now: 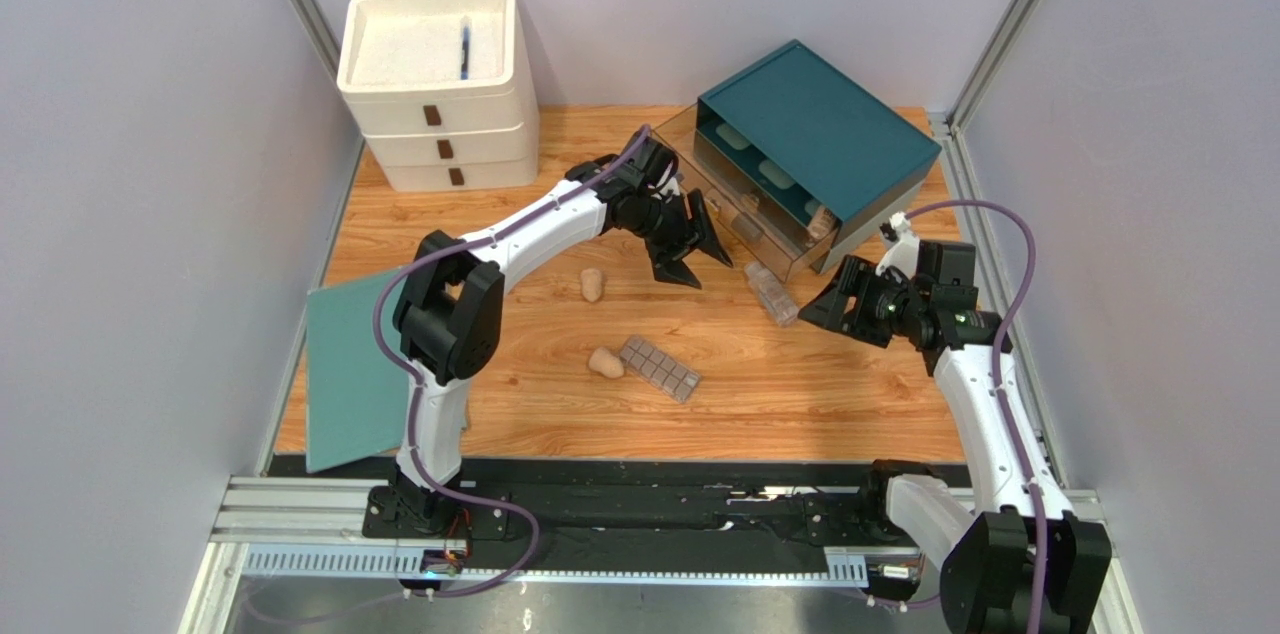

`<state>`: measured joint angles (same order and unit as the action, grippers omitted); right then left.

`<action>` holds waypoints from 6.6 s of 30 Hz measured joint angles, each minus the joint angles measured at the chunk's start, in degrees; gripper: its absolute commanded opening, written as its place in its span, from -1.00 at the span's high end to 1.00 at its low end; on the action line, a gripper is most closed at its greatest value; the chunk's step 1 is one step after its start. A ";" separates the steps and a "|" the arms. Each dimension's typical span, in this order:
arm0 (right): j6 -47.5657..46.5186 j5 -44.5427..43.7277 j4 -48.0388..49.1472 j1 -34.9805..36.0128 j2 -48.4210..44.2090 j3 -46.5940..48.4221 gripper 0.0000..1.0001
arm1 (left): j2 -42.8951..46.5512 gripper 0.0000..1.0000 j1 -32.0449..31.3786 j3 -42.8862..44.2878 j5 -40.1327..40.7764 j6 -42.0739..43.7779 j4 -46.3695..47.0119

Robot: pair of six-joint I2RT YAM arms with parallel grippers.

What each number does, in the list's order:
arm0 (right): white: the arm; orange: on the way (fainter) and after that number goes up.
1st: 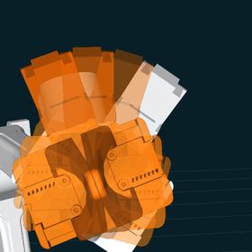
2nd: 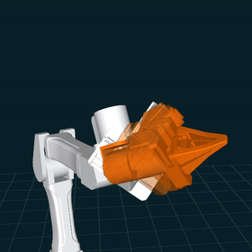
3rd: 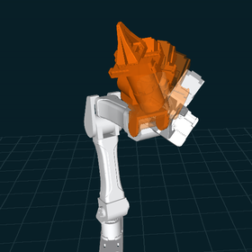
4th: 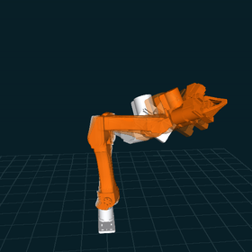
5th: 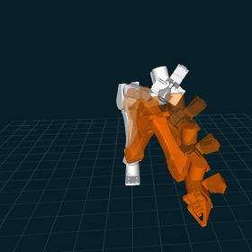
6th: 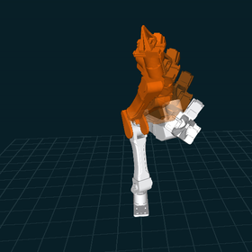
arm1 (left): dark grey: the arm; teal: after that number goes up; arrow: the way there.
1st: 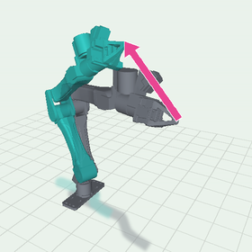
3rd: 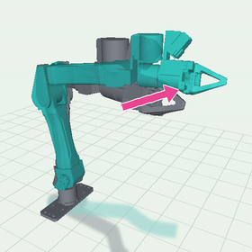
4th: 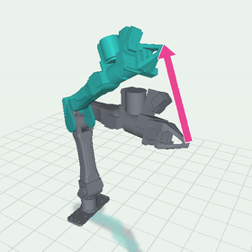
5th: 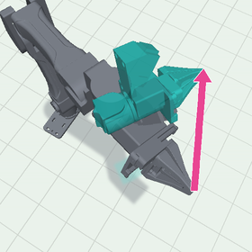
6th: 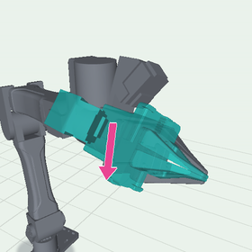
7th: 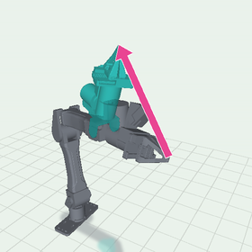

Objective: Organize the makeup

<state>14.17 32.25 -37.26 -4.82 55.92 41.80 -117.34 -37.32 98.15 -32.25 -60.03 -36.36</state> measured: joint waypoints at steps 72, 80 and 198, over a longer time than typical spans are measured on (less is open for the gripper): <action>-2.12 -28.57 16.37 25.73 33.57 9.11 -0.12 | 3.26 -0.24 9.25 -9.62 -5.07 -8.66 4.09; -1.60 -29.11 13.44 25.62 32.65 10.03 -0.24 | 3.26 -0.31 9.31 -9.57 -5.18 -8.39 4.04; -7.10 -27.26 19.06 29.97 9.68 23.82 1.00 | 3.28 -0.40 9.05 -0.28 -7.54 22.27 -6.47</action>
<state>7.07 4.99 -18.20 25.15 65.60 65.63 -114.06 -28.27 97.86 -39.79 -37.76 -42.83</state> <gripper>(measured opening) 0.408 0.702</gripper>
